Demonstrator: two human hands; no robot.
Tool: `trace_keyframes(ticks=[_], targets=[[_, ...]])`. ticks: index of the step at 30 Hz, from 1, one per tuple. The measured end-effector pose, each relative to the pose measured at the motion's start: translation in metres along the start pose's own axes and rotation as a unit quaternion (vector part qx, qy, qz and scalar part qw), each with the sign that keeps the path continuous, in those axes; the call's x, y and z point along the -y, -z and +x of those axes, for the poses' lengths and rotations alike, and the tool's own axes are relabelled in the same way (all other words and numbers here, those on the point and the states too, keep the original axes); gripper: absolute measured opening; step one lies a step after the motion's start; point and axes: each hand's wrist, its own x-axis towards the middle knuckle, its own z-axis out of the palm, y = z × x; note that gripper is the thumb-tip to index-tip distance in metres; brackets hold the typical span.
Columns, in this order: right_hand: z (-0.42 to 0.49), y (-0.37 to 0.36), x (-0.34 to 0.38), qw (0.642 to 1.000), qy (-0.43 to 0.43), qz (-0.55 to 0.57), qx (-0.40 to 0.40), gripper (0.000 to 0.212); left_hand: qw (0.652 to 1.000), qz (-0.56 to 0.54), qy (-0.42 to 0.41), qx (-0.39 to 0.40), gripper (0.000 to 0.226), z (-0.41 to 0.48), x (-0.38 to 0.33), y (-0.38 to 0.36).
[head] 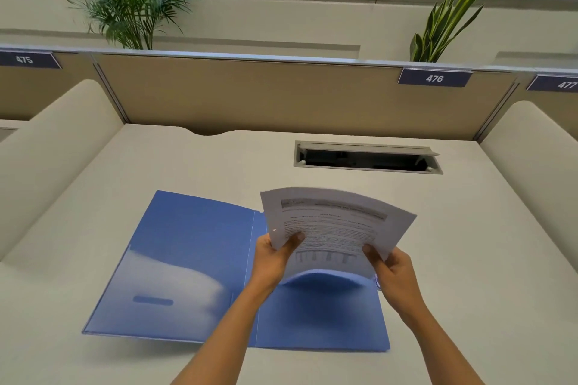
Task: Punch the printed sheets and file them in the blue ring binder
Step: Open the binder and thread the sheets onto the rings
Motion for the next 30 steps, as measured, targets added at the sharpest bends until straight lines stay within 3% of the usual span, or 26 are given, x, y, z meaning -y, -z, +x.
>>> trace_keyframes(ticks=[6, 12, 15, 19, 21, 25, 30], targets=[[0.005, -0.005, -0.004, 0.999, -0.011, -0.03, 0.025, 0.015, 1.0, 0.005, 0.015, -0.001, 0.022, 0.002, 0.0, 0.004], [0.01, -0.008, -0.001, 0.999, -0.011, -0.052, -0.003, 0.016, 0.999, 0.009, 0.02, 0.037, 0.025, 0.012, 0.001, 0.015], [0.011, -0.009, 0.005, 0.998, -0.008, -0.066, -0.019, 0.016, 0.997, 0.043, 0.018, 0.066, 0.048, 0.022, 0.014, 0.029], [0.013, -0.007, 0.01, 0.992, -0.015, -0.118, -0.039, 0.015, 0.981, 0.184, 0.051, 0.041, 0.08, 0.034, 0.042, 0.056], [0.015, -0.006, 0.01, 0.99, -0.026, -0.132, -0.046, 0.015, 0.959, 0.276, 0.055, 0.016, 0.078, 0.041, 0.054, 0.068], [0.02, -0.006, 0.01, 0.989, -0.062, -0.129, -0.044, 0.015, 0.86, 0.508, 0.034, 0.038, 0.079, 0.053, 0.076, 0.084], [0.023, -0.01, 0.007, 0.985, -0.117, -0.122, -0.029, 0.018, 0.803, 0.593, 0.013, 0.063, 0.095, 0.056, 0.09, 0.089]])
